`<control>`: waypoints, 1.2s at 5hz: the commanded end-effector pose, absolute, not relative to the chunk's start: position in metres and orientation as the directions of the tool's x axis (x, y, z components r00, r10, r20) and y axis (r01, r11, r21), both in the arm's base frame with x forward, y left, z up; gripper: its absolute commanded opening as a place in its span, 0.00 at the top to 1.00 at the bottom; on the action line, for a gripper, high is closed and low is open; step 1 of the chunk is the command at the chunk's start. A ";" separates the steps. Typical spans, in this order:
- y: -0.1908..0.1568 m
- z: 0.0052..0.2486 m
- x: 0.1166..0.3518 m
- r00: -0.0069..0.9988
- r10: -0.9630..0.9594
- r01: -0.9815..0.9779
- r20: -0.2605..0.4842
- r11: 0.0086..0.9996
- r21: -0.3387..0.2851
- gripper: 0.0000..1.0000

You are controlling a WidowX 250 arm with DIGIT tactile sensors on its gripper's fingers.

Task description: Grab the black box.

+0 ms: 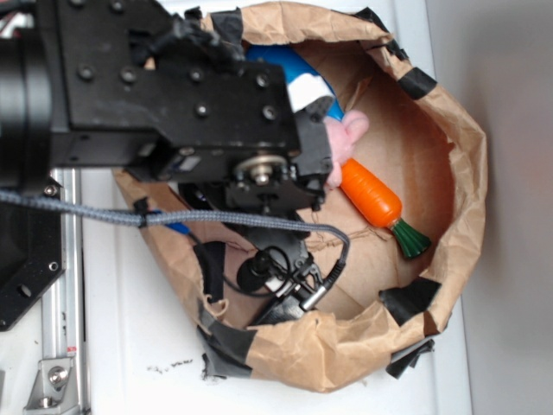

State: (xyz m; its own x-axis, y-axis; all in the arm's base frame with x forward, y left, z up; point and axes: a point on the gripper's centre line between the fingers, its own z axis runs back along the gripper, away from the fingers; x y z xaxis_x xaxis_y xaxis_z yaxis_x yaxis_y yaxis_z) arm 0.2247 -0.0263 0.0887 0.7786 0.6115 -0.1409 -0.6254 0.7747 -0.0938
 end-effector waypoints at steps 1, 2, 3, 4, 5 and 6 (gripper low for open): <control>-0.017 0.095 0.226 0.771 0.627 -0.636 -0.108 0.762 -0.120 0.00; -0.031 0.068 0.234 0.765 0.633 -0.643 -0.120 0.760 -0.094 0.00; -0.042 0.050 0.241 0.774 0.619 -0.631 -0.136 0.772 -0.078 0.00; -0.054 0.046 0.238 0.790 0.593 -0.609 -0.155 0.787 -0.098 0.00; -0.071 0.051 0.233 0.817 0.549 -0.571 -0.175 0.811 -0.127 0.00; -0.067 0.067 0.231 0.815 0.558 -0.579 -0.156 0.799 -0.161 0.00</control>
